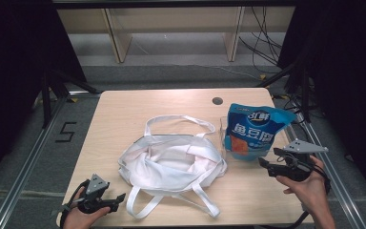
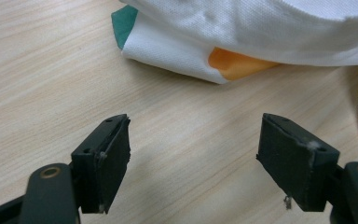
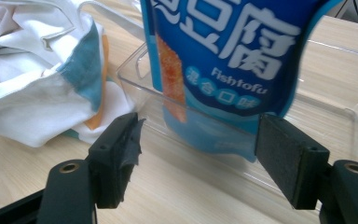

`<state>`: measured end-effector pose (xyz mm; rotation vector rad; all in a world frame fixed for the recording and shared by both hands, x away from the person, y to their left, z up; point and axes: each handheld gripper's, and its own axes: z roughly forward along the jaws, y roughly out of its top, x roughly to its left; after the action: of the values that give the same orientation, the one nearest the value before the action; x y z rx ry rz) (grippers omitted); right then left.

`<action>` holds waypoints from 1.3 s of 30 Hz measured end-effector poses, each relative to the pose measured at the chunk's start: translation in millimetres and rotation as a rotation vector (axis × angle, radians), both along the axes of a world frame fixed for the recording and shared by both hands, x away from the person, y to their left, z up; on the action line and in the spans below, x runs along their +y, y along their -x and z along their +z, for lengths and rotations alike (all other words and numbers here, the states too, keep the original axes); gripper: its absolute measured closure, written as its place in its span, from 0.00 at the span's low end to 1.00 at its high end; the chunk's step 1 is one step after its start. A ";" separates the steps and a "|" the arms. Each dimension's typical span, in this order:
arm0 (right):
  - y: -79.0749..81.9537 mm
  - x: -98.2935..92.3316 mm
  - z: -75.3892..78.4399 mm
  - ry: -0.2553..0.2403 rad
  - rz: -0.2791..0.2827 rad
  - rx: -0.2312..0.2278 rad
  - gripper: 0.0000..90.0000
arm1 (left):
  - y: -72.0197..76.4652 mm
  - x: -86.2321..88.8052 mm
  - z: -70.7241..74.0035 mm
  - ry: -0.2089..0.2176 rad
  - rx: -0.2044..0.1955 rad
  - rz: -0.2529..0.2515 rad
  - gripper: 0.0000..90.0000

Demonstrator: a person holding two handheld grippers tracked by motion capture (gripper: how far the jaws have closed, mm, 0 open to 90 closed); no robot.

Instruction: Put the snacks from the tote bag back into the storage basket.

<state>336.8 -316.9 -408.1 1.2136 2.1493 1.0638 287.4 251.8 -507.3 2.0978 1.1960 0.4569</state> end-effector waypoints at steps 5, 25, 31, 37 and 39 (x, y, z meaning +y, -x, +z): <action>2.1 7.0 -9.6 -0.012 0.024 0.017 0.35 | 0.0 -0.5 -0.7 -0.017 -0.013 0.005 0.27; 16.3 31.0 -52.2 -0.016 0.051 0.069 0.34 | 0.4 1.2 1.4 -0.024 0.013 -0.034 0.27; 22.3 32.1 -57.1 -0.017 0.050 0.076 0.34 | 0.6 0.1 0.2 -0.015 0.003 -0.023 0.26; 29.1 31.8 -62.2 0.005 0.072 0.068 0.33 | 0.6 1.3 1.2 -0.039 0.010 -0.040 0.26; 31.9 31.2 -64.3 0.008 0.074 0.076 0.32 | 0.5 1.0 0.8 -0.033 0.009 -0.035 0.26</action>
<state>304.9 -285.7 -472.4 1.1967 2.2700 1.0547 286.9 252.8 -506.5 2.1477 1.1621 0.4550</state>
